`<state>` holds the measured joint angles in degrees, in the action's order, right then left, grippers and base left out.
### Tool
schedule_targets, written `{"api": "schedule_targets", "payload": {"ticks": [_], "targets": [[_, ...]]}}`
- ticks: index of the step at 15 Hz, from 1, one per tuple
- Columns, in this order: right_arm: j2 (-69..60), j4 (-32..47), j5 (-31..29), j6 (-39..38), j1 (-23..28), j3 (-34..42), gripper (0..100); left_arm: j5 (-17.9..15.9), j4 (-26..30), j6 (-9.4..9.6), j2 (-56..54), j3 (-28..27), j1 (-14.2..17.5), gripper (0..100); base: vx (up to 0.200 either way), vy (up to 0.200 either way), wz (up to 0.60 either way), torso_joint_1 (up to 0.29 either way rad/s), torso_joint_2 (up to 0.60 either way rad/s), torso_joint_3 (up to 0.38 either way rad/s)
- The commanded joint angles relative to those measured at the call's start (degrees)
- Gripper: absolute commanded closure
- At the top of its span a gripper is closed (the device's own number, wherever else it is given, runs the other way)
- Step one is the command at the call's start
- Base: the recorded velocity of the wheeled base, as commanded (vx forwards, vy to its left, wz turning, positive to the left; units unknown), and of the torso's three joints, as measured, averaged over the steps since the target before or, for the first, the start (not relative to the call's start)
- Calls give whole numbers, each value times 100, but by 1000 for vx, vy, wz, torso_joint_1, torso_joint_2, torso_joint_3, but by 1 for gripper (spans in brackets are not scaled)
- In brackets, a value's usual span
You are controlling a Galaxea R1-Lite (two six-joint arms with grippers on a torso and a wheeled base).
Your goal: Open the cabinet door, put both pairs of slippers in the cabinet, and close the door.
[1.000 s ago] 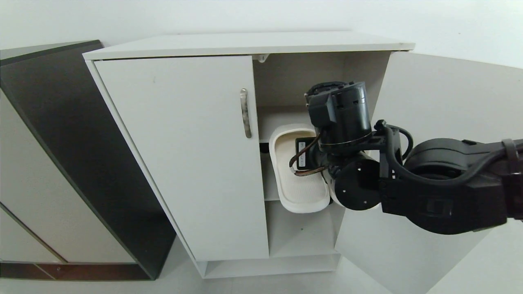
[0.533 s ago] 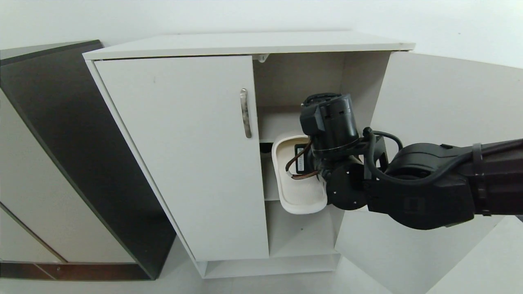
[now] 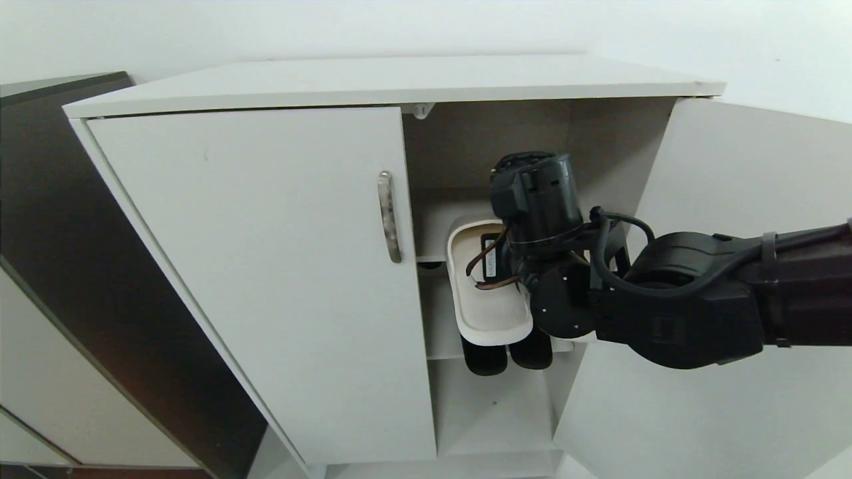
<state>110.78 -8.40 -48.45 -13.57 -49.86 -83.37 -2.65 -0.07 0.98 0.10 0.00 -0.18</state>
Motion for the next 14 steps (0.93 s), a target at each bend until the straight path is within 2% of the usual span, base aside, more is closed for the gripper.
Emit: {"api": "schedule_targets", "payload": {"ticks": [1,3,7,9,14], "targets": [[-3,-13,2,12,29,5,100,1,-1,-1,-1,0,9,100,200,0,0,2,7,-2],[32,-39,2,91,64,14,100,1,-1,-10,-1,0,1,100,200,0,0,2,2,-2],[67,-329,90,100,64,23,100,1,-1,-10,-1,0,9,100,0,0,0,0,0,0],[164,-434,345,91,108,-4,100,1,-1,-10,-1,0,1,100,0,0,0,0,0,0],[726,-434,599,118,521,-768,100,1,-1,-10,-1,0,9,100,0,0,0,0,0,0]]}}
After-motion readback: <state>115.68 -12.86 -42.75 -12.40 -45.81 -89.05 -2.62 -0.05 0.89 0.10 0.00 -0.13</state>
